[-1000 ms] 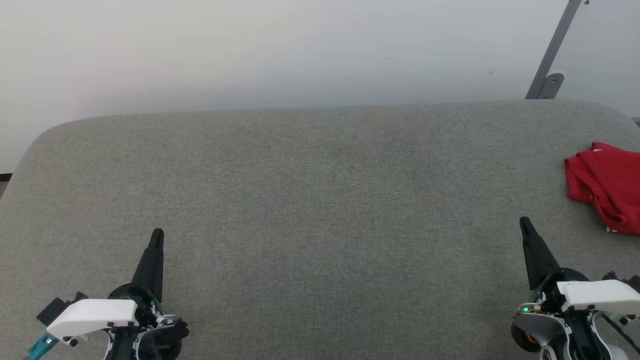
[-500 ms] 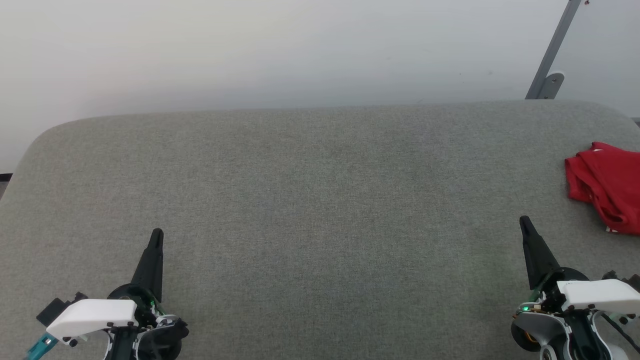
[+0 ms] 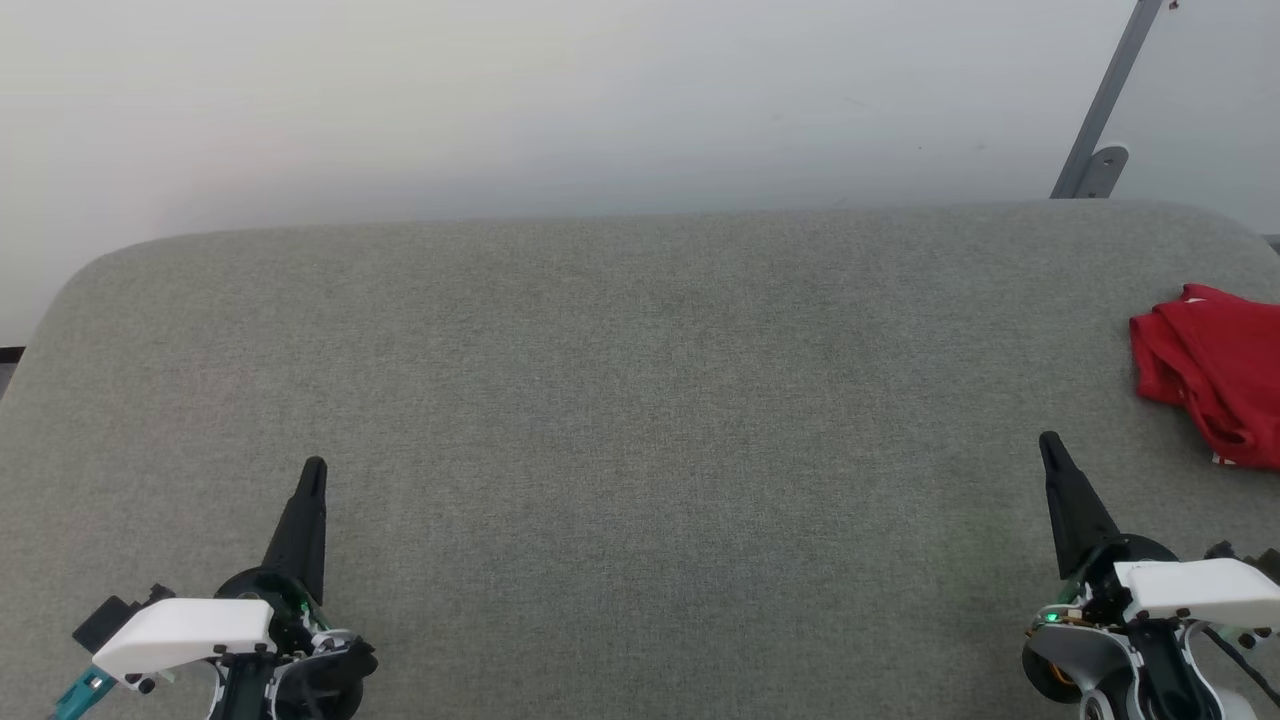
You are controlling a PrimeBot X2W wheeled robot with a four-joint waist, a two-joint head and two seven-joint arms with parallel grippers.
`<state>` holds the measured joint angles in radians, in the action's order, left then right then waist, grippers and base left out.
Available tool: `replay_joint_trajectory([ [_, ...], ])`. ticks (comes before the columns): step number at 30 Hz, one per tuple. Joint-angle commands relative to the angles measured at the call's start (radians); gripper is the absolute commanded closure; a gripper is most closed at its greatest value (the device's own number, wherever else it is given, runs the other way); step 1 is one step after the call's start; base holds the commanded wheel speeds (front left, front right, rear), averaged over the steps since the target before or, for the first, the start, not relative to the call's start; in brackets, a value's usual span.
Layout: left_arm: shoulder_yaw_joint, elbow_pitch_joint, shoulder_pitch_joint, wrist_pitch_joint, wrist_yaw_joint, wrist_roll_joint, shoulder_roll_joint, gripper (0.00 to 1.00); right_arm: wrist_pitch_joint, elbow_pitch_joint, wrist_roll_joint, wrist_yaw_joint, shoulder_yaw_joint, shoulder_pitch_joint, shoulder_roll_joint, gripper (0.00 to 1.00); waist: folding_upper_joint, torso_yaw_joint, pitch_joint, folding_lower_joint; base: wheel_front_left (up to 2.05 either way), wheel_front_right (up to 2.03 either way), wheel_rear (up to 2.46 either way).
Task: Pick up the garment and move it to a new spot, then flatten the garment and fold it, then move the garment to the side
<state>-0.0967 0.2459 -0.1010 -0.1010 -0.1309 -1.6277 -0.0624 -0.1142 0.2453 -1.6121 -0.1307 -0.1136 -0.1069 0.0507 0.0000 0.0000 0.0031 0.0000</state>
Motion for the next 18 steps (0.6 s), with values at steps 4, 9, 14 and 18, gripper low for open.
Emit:
replay_joint_trajectory([
  [4,-0.004,-0.001,-0.014,-0.004,0.0,0.004,0.002,1.0,-0.001,0.001,-0.002,0.0,-0.001,-0.004,-0.002,1.0,0.0,0.0,0.0,0.0,0.0,0.0,0.0],
  [9,-0.005,0.0,-0.014,-0.005,0.0,0.005,0.002,1.0,-0.001,0.001,-0.002,0.0,-0.001,-0.004,-0.002,1.0,0.0,0.0,0.0,0.0,0.0,0.0,0.0],
  [14,-0.006,0.0,-0.014,-0.006,0.0,0.006,0.003,1.0,-0.001,0.001,-0.002,0.0,-0.001,-0.005,-0.002,1.0,0.0,0.0,0.0,0.0,0.0,0.0,0.0],
  [18,-0.007,-0.001,-0.014,-0.005,0.0,0.006,0.004,1.0,-0.002,0.001,-0.002,0.0,-0.001,-0.005,-0.002,1.0,0.0,0.0,0.0,0.0,0.0,0.0,0.0],
])
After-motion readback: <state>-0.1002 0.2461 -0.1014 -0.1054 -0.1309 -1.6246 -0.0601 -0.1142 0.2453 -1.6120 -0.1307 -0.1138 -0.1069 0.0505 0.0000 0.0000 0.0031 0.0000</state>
